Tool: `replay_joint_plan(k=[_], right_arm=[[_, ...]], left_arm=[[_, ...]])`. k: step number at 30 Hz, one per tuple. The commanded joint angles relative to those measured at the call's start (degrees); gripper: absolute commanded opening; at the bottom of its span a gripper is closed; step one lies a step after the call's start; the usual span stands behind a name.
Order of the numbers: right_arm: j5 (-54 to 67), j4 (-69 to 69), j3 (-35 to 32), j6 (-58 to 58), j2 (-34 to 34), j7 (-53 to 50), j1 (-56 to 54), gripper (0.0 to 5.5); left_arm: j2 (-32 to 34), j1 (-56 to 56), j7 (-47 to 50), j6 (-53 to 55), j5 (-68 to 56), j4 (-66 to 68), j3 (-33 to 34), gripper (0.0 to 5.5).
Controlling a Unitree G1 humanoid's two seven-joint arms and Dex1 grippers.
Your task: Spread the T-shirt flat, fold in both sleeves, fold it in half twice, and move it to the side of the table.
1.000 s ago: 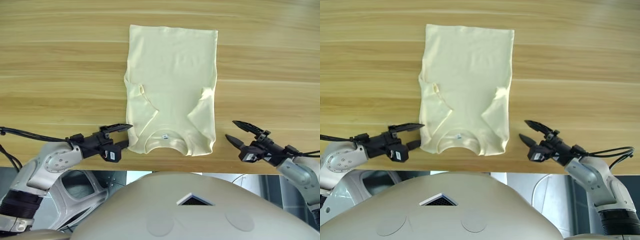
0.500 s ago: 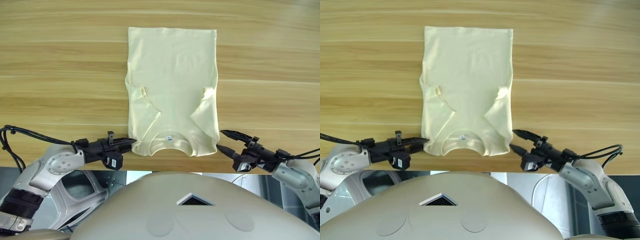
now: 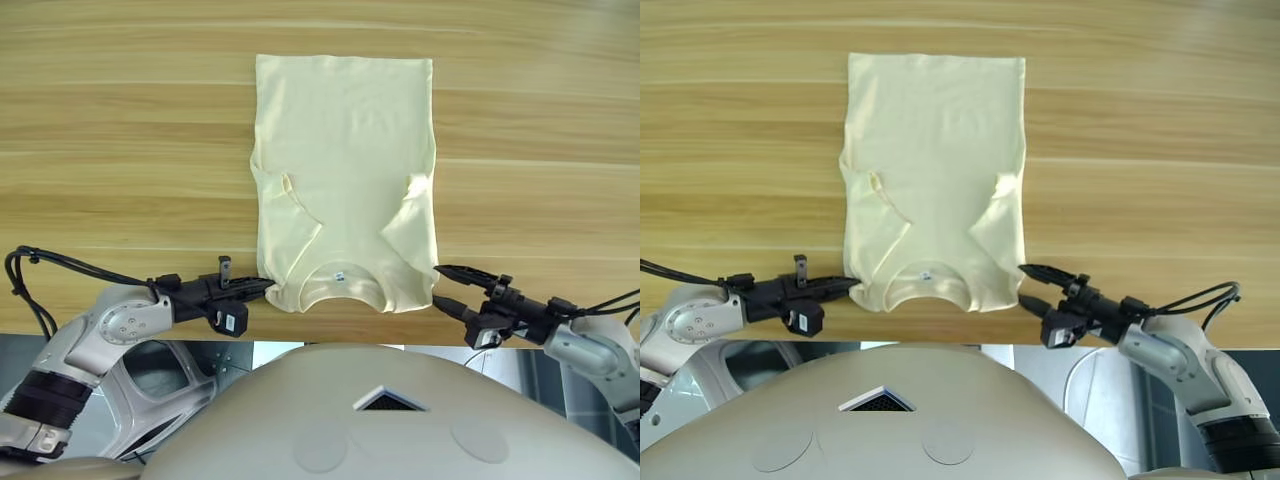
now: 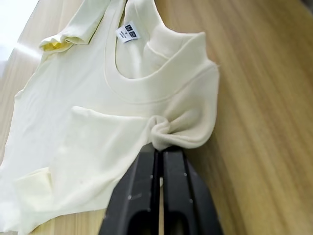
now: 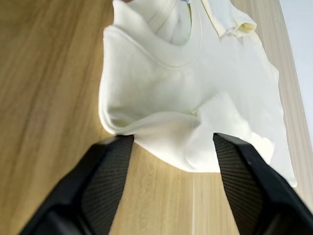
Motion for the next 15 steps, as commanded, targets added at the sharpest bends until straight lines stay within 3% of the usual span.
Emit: replay_joint_plan(k=[1, 9, 15], right_arm=[[-2.2, 3.8, 3.7, 0.5, -0.1, 2.5, -2.8, 3.05], [-2.5, 5.9, 6.3, -0.5, -0.9, 2.0, -4.7, 3.05], [-1.7, 6.3, 6.7, -1.5, -2.0, 2.5, -5.5, 2.09]], left_arm=[[-0.1, -0.3, -0.8, 1.0, 1.8, 2.1, -1.1, 0.02], [-0.4, -1.2, -0.9, 0.9, 1.4, 2.5, -1.7, 0.02], [-0.7, -1.7, -0.8, 0.7, 0.9, 2.7, -1.8, 0.0]])
